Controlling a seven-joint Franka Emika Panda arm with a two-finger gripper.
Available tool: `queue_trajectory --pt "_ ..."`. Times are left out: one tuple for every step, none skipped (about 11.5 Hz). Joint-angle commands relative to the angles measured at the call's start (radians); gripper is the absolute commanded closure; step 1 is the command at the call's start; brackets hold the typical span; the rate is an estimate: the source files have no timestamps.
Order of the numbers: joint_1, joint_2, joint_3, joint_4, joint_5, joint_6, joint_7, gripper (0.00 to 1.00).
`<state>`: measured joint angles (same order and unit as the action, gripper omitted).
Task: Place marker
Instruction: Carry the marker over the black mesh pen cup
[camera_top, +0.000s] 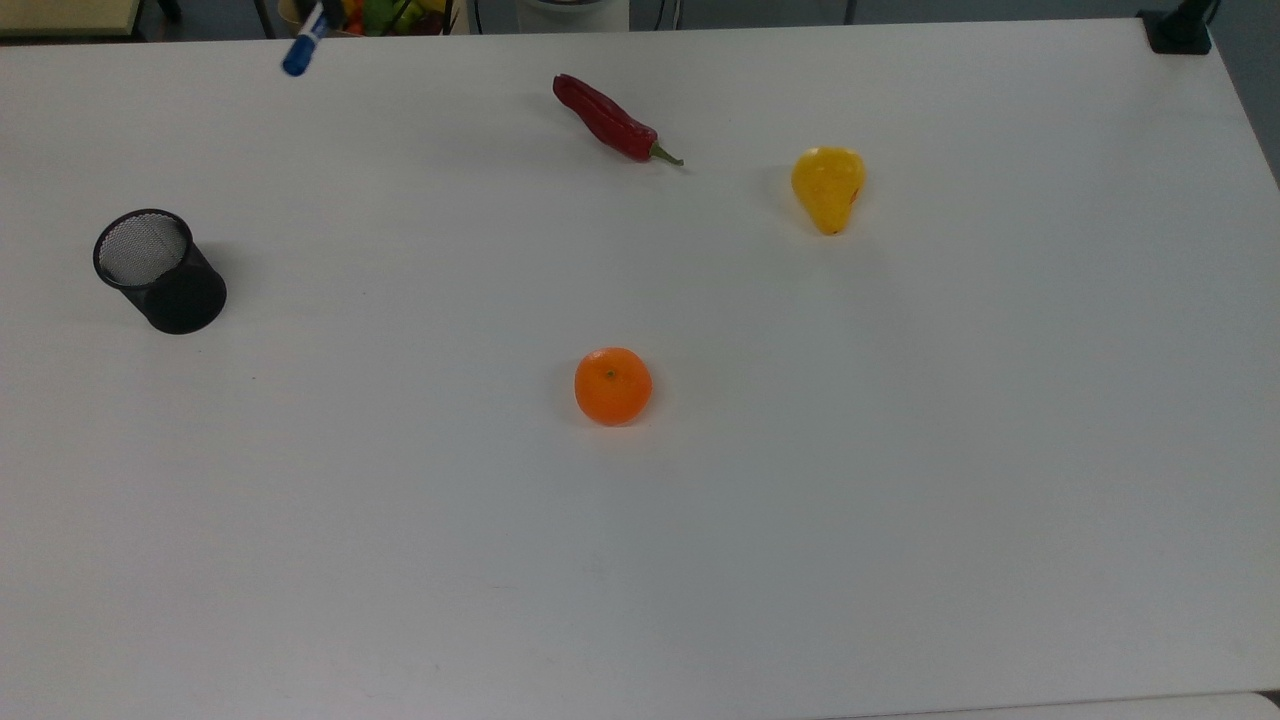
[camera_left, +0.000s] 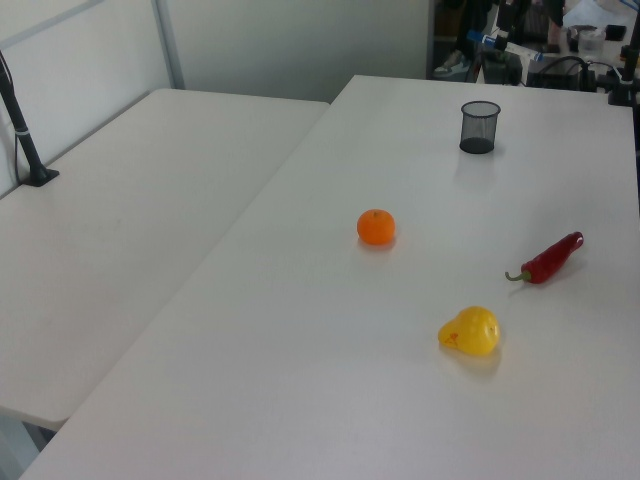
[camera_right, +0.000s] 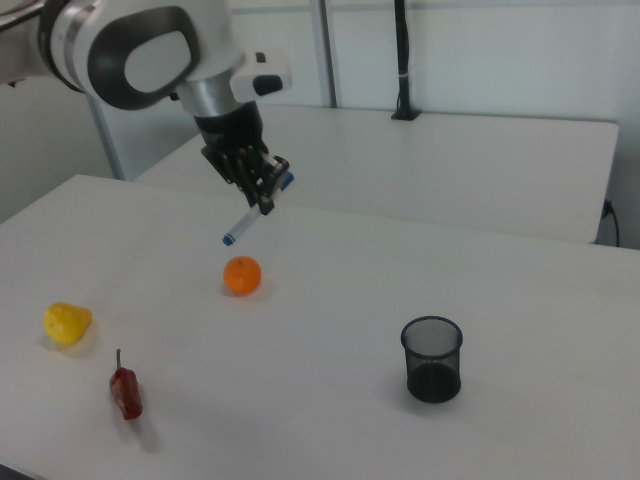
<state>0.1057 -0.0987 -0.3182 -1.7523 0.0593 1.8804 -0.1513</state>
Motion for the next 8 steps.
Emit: queue_trajectory --pt "-0.066 0.053 0.002 -0.042 -0.007 0.158 -0.021 1.00" --pt "-0.083 0.057 0.002 -0.071 -0.009 0.231 -0.021 1.00" --pt "-0.102 0.057 0.002 -0.108 -0.016 0.305 -0.021 1.00" --pt "-0.119 0.059 0.002 -0.146 -0.019 0.378 -0.019 1.00" --pt "-0.135 0.069 0.002 -0.176 -0.021 0.441 -0.019 1.00" --pt "-0.146 0.083 0.002 -0.194 -0.027 0.512 -0.011 1.00" --pt "-0.161 0.091 0.002 -0.229 -0.029 0.602 -0.010 1.00" --pt "-0.175 0.097 0.002 -0.255 -0.030 0.676 -0.010 1.00"
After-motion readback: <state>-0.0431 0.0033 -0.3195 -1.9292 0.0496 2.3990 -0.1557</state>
